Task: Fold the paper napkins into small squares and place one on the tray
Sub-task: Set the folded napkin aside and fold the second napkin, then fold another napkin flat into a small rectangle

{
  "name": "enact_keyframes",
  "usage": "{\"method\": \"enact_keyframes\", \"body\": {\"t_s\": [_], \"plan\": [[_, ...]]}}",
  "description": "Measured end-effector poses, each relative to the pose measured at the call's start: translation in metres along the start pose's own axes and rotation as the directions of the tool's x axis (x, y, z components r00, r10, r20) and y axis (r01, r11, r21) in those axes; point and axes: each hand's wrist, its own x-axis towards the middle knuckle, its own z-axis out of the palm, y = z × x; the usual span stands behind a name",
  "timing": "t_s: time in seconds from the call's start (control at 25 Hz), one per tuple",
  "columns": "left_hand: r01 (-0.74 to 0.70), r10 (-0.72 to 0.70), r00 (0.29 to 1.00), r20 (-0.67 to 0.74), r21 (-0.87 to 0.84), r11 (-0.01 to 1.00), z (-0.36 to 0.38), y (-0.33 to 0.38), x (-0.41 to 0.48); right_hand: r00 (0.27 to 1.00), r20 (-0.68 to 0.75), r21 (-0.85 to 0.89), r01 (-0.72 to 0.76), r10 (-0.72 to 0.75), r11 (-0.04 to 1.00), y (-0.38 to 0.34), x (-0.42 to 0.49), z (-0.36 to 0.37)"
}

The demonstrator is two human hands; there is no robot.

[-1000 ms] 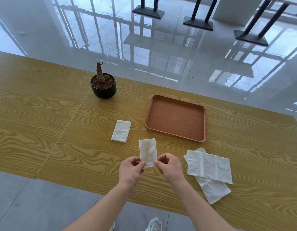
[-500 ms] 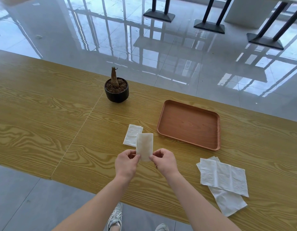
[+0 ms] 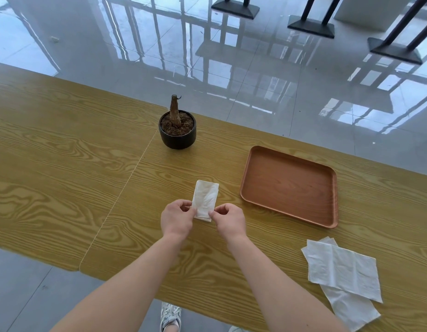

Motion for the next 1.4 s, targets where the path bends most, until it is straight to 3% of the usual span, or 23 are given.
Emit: {"method": "enact_keyframes", "body": {"t_s": [0.64, 0.96, 1.2, 1.4], "plan": [[-0.026, 0.017, 0.999, 0.046, 0.191, 0.981, 0.003, -0.012, 0.025, 0.998, -0.066, -0.196, -0.031, 0.019, 0.980, 0.006, 0.011, 0.014], [-0.078, 0.066, 0.996, 0.060, 0.227, 0.971, -0.001, -0.009, 0.023, 0.997, -0.061, -0.259, 0.034, -0.051, 0.965, 0.011, 0.007, 0.004], [-0.318, 0.304, 0.948, 0.097, 0.351, 0.881, 0.004, 0.002, -0.011, 0.989, -0.133, -0.134, 0.051, -0.069, 0.990, 0.047, -0.015, -0.063], [-0.500, 0.420, 0.862, 0.283, 0.339, 0.797, 0.049, 0.009, -0.068, 0.967, -0.251, -0.123, 0.016, -0.046, 0.992, 0.105, -0.046, -0.141]]}}
